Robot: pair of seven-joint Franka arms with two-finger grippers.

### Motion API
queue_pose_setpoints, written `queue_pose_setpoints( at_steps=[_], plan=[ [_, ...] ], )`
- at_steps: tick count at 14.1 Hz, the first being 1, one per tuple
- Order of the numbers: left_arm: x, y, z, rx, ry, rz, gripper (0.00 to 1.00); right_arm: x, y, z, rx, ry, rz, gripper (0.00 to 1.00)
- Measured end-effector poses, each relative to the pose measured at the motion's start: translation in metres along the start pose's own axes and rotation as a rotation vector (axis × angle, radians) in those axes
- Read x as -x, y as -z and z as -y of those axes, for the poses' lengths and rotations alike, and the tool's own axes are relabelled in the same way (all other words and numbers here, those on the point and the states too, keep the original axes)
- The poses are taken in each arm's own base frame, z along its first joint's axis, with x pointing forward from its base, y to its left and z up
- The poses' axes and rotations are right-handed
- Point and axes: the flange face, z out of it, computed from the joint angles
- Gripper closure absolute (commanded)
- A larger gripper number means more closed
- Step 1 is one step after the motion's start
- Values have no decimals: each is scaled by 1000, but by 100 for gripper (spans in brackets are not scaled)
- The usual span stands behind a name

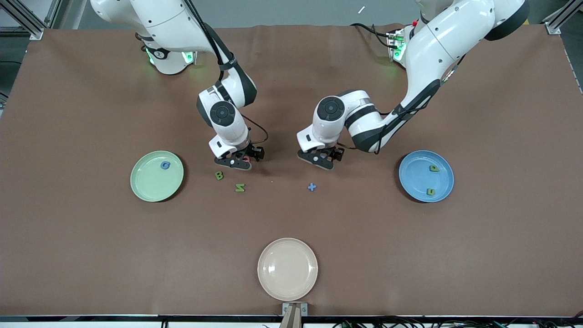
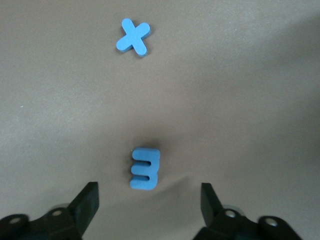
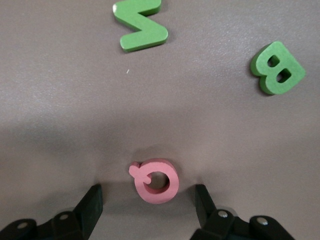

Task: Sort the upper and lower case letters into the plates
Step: 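Carry the blue E to the blue plate while the right gripper carries the pink q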

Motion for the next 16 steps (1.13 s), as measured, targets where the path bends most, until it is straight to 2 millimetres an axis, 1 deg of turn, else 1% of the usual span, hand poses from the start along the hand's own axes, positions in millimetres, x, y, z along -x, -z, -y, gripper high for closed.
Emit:
queue_pose_setpoints(
  at_steps=[2, 5, 8, 11, 13, 15, 16],
  plan=[
    [0, -8, -1, -11, -10, -7, 25, -1, 1, -1, 3, 0, -4, 24],
    [0, -13, -1, -13, -23, -14, 37, -4, 2, -2, 14, 21, -20, 24],
    [0, -19, 3, -22, -31, -11, 43, -11, 3, -8, 26, 26, -36, 29],
    [-1, -21, 2, -28, -47, -21, 56, -12, 3, -8, 25, 28, -39, 34],
    [-1, -20, 2, -30, -49, -25, 68, -12, 3, -7, 23, 29, -41, 43],
    [-3, -19, 2, -30, -48, -28, 76, -12, 4, -7, 22, 29, -42, 59],
    [-3, -18, 2, -30, -48, -30, 81, -13, 5, -6, 20, 28, -44, 70]
  ],
)
